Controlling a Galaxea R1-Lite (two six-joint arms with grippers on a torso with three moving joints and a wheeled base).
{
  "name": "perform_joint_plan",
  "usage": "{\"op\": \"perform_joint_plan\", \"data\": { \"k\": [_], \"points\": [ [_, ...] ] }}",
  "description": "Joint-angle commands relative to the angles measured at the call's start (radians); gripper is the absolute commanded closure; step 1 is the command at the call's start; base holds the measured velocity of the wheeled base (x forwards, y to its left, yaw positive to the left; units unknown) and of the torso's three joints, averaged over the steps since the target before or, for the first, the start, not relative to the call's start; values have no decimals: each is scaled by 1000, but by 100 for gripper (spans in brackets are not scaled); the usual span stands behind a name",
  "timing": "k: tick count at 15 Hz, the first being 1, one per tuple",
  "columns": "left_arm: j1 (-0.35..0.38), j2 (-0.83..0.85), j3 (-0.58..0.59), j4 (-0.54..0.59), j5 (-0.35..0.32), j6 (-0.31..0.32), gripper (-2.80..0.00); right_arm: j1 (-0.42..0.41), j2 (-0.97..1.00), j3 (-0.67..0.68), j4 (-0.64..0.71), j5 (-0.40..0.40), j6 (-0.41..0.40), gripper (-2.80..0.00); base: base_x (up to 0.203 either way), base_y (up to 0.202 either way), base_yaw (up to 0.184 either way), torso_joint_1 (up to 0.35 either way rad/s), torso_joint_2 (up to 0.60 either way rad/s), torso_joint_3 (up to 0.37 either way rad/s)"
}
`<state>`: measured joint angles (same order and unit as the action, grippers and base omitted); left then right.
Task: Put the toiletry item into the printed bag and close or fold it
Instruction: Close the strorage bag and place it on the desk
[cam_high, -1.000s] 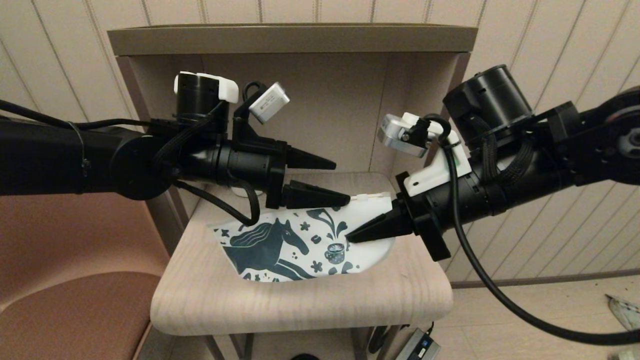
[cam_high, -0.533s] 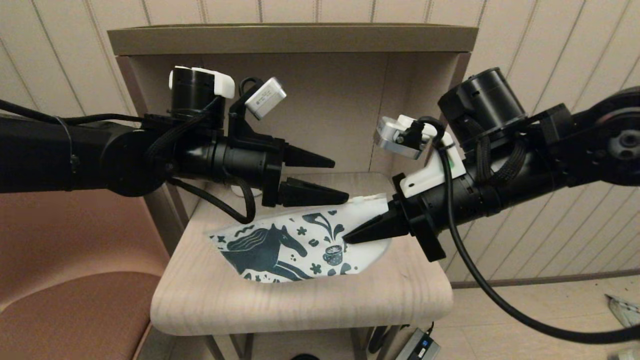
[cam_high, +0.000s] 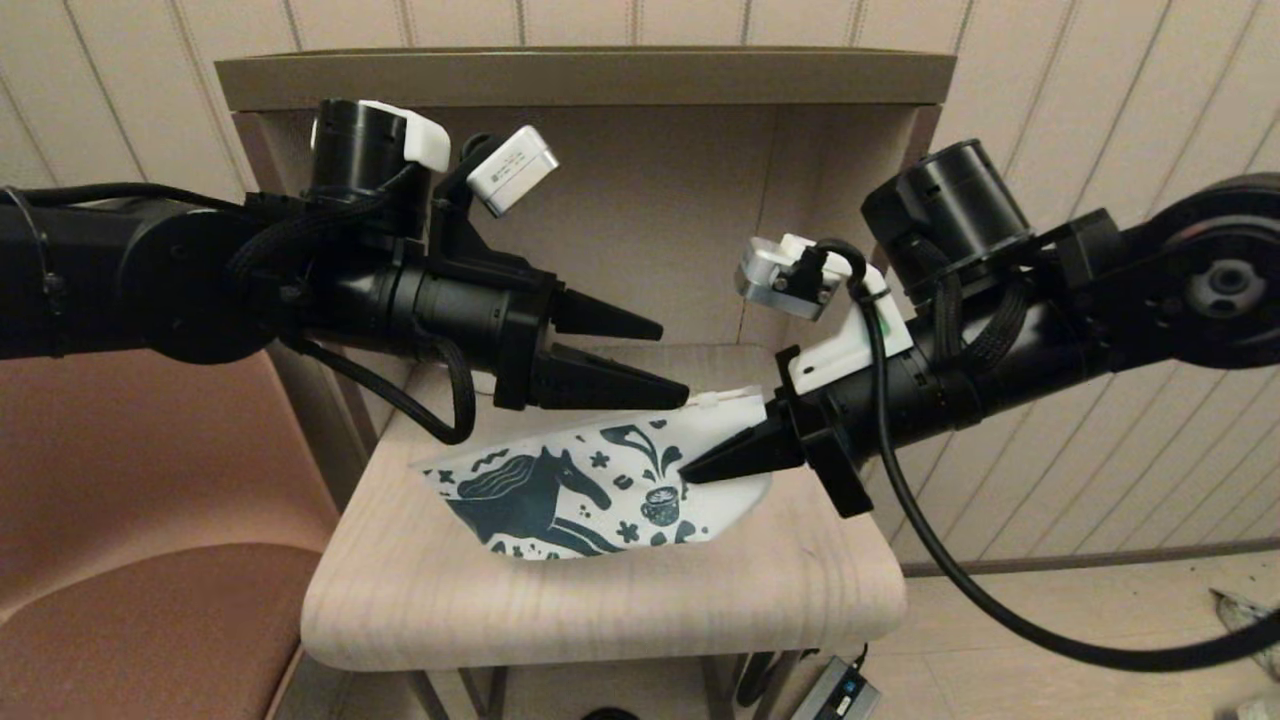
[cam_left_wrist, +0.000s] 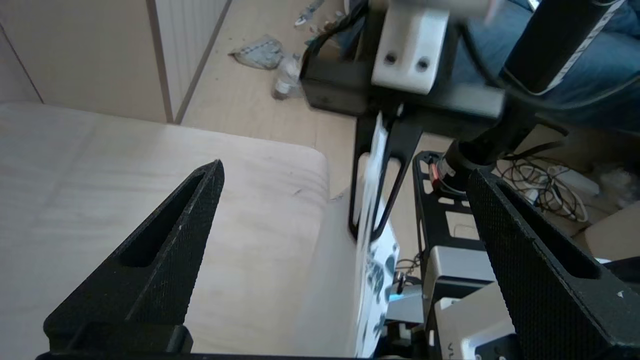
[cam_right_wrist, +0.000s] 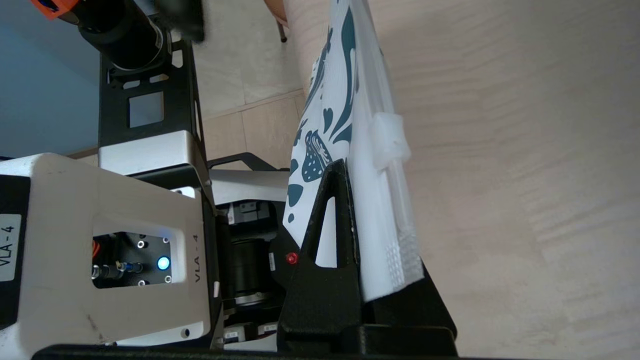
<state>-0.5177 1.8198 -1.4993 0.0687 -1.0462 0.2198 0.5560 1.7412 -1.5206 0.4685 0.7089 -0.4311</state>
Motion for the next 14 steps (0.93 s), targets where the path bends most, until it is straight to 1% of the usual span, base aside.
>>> {"op": "perform_joint_plan", "data": {
  "k": [1, 14],
  "points": [
    [-5, -1, -9, 2, -6, 1, -280, 4, 6, -1, 2, 3, -3, 0, 0, 0, 0, 0, 0, 0],
    [-13, 16, 15, -1, -6, 3, -280, 5, 11, -23, -2, 3, 0, 0, 0, 0, 0, 0, 0, 0]
  ]
}}
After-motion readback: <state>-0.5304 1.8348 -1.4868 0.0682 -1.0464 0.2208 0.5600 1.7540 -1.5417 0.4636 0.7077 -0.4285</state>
